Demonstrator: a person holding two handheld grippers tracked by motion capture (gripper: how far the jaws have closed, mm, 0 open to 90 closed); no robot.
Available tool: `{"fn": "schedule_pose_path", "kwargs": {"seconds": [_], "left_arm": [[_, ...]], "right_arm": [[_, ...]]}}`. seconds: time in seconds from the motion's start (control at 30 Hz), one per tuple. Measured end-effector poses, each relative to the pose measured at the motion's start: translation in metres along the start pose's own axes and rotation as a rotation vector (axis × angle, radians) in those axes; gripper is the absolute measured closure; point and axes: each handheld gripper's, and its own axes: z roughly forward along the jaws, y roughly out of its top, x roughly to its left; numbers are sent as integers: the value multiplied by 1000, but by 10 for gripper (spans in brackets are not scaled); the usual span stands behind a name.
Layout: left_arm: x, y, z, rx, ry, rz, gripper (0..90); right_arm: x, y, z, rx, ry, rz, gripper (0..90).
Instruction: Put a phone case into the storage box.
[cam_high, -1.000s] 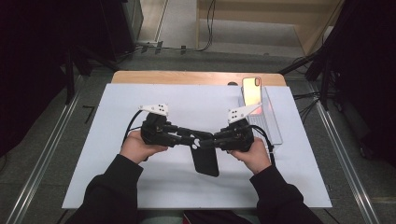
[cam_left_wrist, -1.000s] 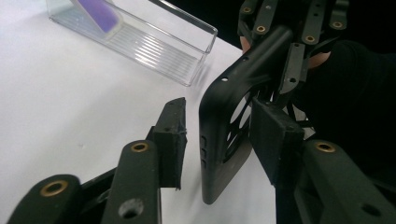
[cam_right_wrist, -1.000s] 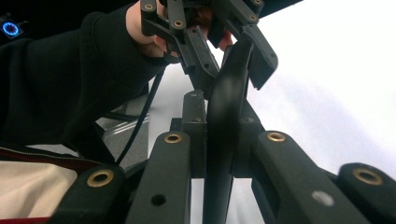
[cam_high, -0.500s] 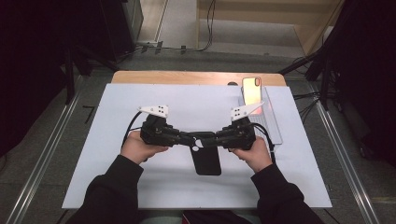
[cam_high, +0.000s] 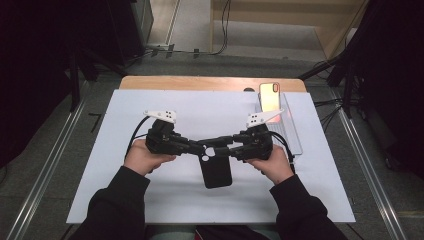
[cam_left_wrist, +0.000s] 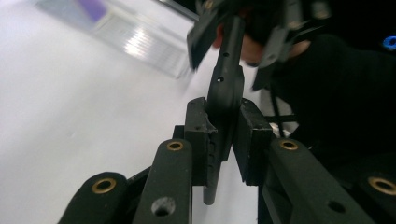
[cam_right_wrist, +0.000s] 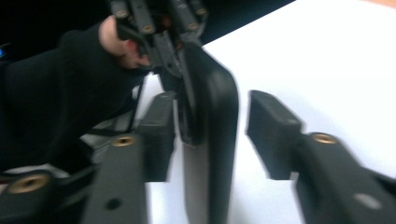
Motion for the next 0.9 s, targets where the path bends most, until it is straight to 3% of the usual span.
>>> {"fn": "schedule_pose_path", "kwargs": {"seconds": [0.07, 0.2, 0.27, 0.33, 0.4, 0.47, 0.57, 0.73, 0.83, 0.9], "left_arm": [[2, 0, -2, 0, 39, -27, 771], [3, 0, -4, -16, 99, -60, 770], [3, 1, -6, -23, 129, -76, 770], [2, 2, -7, -35, 148, -89, 770], [2, 3, -8, -44, 158, -118, 769], [0, 4, -9, -41, 202, -146, 769], [-3, 5, -9, -50, 260, -171, 769], [-7, 7, -8, -64, 310, -210, 769], [-9, 8, -7, -68, 324, -213, 769], [-11, 9, -6, -65, 334, -214, 769]], "right_arm": [[-1, 0, -1, -17, -30, -5, 411], [0, -2, 2, 2, -139, -4, 368], [0, -3, 5, -6, -168, 2, 296], [0, -4, 6, -22, -187, -1, 248], [-1, -4, 7, -35, -195, 12, 87], [-2, -4, 7, -63, -159, 43, 0], [1, -4, 8, -80, -222, 45, 0], [6, -4, 12, -56, -316, 54, 0], [9, -6, 15, -78, -328, 53, 0], [12, -6, 18, -82, -369, 54, 9]]}}
